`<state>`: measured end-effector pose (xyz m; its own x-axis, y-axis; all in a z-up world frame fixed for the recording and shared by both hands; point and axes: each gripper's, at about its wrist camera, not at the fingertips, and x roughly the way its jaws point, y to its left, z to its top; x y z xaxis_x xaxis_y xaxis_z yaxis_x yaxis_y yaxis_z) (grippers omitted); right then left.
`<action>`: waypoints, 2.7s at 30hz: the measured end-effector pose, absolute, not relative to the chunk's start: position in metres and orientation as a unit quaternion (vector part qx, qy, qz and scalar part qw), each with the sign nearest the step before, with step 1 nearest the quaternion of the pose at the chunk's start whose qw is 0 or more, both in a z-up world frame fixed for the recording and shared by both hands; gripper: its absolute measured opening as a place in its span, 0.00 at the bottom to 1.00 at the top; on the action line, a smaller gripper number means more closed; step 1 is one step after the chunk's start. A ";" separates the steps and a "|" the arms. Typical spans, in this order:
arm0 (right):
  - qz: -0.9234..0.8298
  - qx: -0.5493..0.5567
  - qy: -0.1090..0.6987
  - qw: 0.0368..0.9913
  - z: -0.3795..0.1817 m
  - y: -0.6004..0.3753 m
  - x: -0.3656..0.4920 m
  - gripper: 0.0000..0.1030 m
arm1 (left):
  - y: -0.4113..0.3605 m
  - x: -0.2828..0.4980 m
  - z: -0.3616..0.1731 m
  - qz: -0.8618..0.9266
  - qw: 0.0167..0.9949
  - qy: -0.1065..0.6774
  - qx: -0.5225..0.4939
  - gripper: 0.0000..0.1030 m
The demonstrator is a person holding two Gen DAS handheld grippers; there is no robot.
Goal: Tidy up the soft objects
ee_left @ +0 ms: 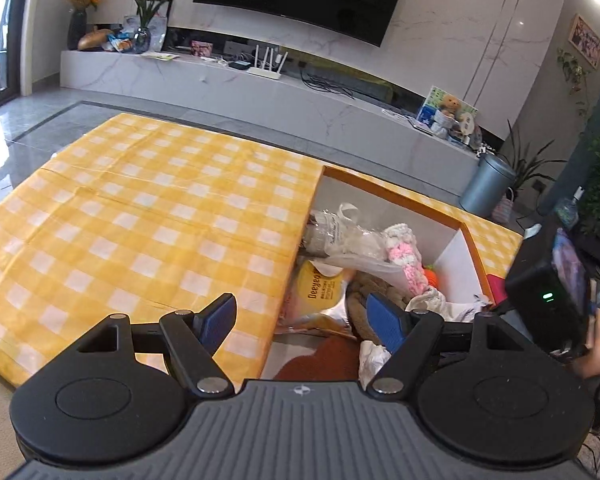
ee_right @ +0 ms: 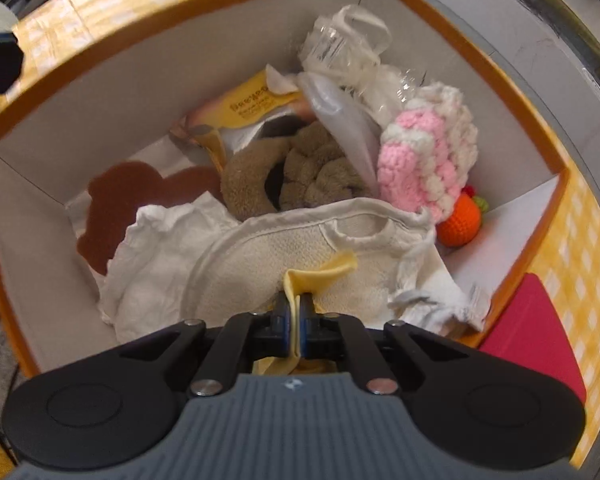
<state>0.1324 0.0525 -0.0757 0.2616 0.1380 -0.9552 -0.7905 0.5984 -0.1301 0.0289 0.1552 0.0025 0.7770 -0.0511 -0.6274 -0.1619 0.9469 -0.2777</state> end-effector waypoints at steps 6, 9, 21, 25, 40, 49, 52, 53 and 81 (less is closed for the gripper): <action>0.301 -0.314 0.517 0.737 -0.080 0.056 0.132 0.03 | 0.155 0.030 -0.002 0.018 0.924 0.345 -0.164 0.85; 0.300 -0.308 0.502 0.750 -0.067 0.049 0.125 0.04 | 0.155 0.030 -0.005 0.017 0.920 0.356 -0.161 0.85; 0.293 -0.217 0.429 0.827 -0.005 0.020 0.087 0.90 | 0.144 0.017 0.017 0.022 0.935 0.324 -0.143 0.85; 0.276 -0.161 0.348 0.881 0.025 -0.008 0.065 0.97 | 0.123 0.011 0.030 0.031 0.948 0.293 -0.121 0.85; 0.229 -0.085 0.141 0.959 0.038 -0.090 -0.006 0.97 | 0.028 -0.009 0.050 0.012 0.987 0.135 -0.082 0.96; 0.238 -0.025 0.142 0.960 0.011 -0.125 0.005 0.97 | -0.005 0.005 0.022 0.041 0.991 0.124 -0.006 0.96; 0.248 -0.017 0.150 0.957 -0.005 -0.131 0.010 0.97 | -0.018 0.005 0.012 0.052 0.991 0.120 0.020 0.96; 0.247 -0.017 0.151 0.957 -0.009 -0.132 0.011 0.97 | -0.021 0.006 0.009 0.056 0.991 0.119 0.024 0.96; 0.237 -0.010 0.181 0.955 -0.032 -0.144 0.014 0.97 | -0.034 0.008 -0.004 0.042 0.987 0.155 0.019 0.96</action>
